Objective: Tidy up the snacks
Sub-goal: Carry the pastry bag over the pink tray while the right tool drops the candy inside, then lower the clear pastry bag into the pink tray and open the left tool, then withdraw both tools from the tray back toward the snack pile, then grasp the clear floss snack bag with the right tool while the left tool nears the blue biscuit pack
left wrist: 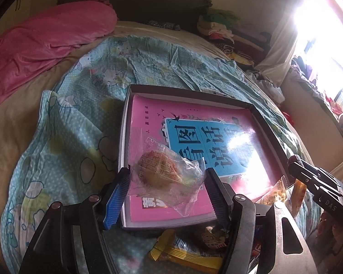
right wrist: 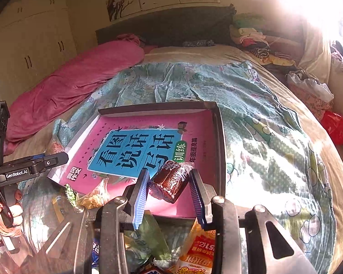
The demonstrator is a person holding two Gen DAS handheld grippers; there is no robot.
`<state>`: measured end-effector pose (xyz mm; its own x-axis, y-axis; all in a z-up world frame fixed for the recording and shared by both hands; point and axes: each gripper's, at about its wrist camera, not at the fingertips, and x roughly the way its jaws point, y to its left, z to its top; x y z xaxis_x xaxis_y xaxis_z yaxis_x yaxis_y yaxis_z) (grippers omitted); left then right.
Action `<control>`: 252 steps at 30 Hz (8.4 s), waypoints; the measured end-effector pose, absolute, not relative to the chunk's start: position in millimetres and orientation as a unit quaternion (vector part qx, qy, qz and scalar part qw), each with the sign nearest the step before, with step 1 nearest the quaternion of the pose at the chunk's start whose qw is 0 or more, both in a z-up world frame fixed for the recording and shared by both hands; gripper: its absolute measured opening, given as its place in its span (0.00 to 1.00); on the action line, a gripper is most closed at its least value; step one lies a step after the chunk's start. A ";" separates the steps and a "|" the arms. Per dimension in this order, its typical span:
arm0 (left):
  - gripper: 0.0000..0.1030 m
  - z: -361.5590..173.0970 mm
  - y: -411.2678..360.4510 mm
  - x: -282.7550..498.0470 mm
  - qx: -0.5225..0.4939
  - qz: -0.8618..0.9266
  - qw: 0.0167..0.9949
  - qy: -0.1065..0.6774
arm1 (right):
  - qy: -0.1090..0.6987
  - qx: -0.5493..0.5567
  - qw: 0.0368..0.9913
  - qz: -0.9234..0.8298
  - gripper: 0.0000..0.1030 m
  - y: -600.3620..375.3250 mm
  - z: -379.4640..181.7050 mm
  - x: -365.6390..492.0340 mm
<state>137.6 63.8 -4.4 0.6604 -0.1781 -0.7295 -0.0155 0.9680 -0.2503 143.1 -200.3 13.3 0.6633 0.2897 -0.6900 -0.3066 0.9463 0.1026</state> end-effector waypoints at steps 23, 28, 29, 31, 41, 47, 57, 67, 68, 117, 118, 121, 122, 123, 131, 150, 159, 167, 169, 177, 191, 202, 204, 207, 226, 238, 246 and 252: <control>0.66 -26.8 45.5 147.9 -0.089 -0.059 0.891 0.440 | 0.424 -0.072 0.896 0.111 0.35 -191.7 -6.7 166.7; 0.67 -27.6 41.2 147.2 -0.078 -0.060 0.891 0.443 | 0.429 -0.083 0.893 0.109 0.36 -189.5 -7.2 166.9; 0.67 -27.8 40.4 147.5 -0.077 -0.061 0.890 0.445 | 0.430 -0.085 0.892 0.109 0.35 -189.2 -7.2 166.5; 0.67 -28.5 39.4 147.3 -0.079 -0.064 0.889 0.447 | 0.432 -0.088 0.891 0.108 0.35 -188.7 -7.1 166.2; 0.68 -29.9 38.3 147.3 -0.079 -0.065 0.887 0.450 | 0.441 -0.088 0.888 0.099 0.35 -191.5 -5.7 166.6; 0.69 -31.1 37.0 146.1 -0.079 -0.065 0.886 0.452 | 0.437 -0.069 0.892 0.092 0.35 -200.4 -3.0 165.1; 0.69 -29.9 40.0 144.0 -0.094 -0.073 0.884 0.452 | 0.429 -0.052 0.897 0.098 0.35 -206.0 -0.1 161.0; 0.72 -27.4 42.7 142.1 -0.106 -0.081 0.882 0.452 | 0.410 -0.043 0.905 0.108 0.40 -207.4 7.3 150.9; 0.72 -27.2 42.8 141.5 -0.107 -0.081 0.882 0.452 | 0.408 -0.042 0.906 0.108 0.41 -208.2 8.2 149.7; 0.77 21.1 58.4 105.3 -0.136 -0.099 0.905 0.392 | 0.329 -0.014 0.931 0.157 0.69 -205.5 42.6 107.1; 0.77 23.4 58.2 104.4 -0.134 -0.100 0.906 0.390 | 0.327 -0.014 0.932 0.158 0.69 -205.1 43.4 106.4; 0.77 27.9 56.3 99.8 -0.130 -0.103 0.908 0.385 | 0.323 -0.011 0.932 0.164 0.70 -204.5 45.6 104.3; 0.77 28.7 55.5 98.7 -0.127 -0.103 0.908 0.385 | 0.320 -0.010 0.933 0.165 0.70 -204.3 46.6 102.9; 0.77 29.0 54.2 97.9 -0.125 -0.102 0.909 0.385 | 0.319 -0.011 0.933 0.167 0.71 -203.8 47.4 102.2; 0.77 30.4 48.2 88.2 -0.119 -0.096 0.909 0.387 | 0.312 -0.016 0.933 0.179 0.73 -199.6 50.9 95.4; 0.77 24.6 18.4 61.6 -0.087 -0.125 0.901 0.407 | 0.314 -0.020 0.930 0.192 0.76 -195.9 48.6 84.9; 0.77 20.1 8.1 53.6 -0.076 -0.137 0.895 0.419 | 0.313 -0.026 0.928 0.200 0.78 -193.9 49.5 78.6; 0.77 17.0 -4.1 44.6 -0.057 -0.152 0.891 0.424 | 0.316 -0.023 0.927 0.202 0.78 -193.7 49.2 75.0; 0.77 15.4 -6.9 43.6 -0.053 -0.156 0.889 0.428 | 0.317 -0.021 0.926 0.203 0.78 -193.6 48.7 74.2; 0.77 11.7 -16.2 40.1 -0.036 -0.169 0.885 0.433 | 0.321 -0.029 0.923 0.210 0.78 -188.7 46.5 68.7; 0.77 -1.5 -35.6 34.2 -0.009 -0.187 0.873 0.450 | 0.346 -0.037 0.913 0.211 0.78 -184.7 35.8 63.6; 0.77 -16.8 -51.1 34.6 0.032 -0.179 0.874 0.452 | 0.363 -0.038 0.906 0.214 0.78 -184.6 26.7 68.8; 0.77 -19.1 -51.8 36.6 0.034 -0.176 0.874 0.452 | 0.368 -0.042 0.903 0.220 0.78 -182.1 23.0 71.3; 0.77 -24.1 -51.4 41.0 0.032 -0.172 0.872 0.457 | 0.376 -0.054 0.896 0.230 0.78 -175.3 16.1 77.4; 0.77 -30.6 -50.9 43.6 0.021 -0.175 0.871 0.459 | 0.378 -0.098 0.874 0.291 0.62 -136.6 -9.0 106.3; 0.77 -35.4 -62.5 46.8 0.042 -0.166 0.870 0.463 | 0.377 -0.047 0.867 0.321 0.41 -145.8 -11.0 105.0; 0.74 -37.2 -72.1 48.3 0.056 -0.175 0.867 0.464 | 0.372 -0.011 0.874 0.311 0.39 -167.4 -4.0 101.8; 0.57 -40.1 -71.6 51.7 0.052 -0.173 0.864 0.470 | 0.369 0.005 0.882 0.293 0.39 -180.2 1.1 100.8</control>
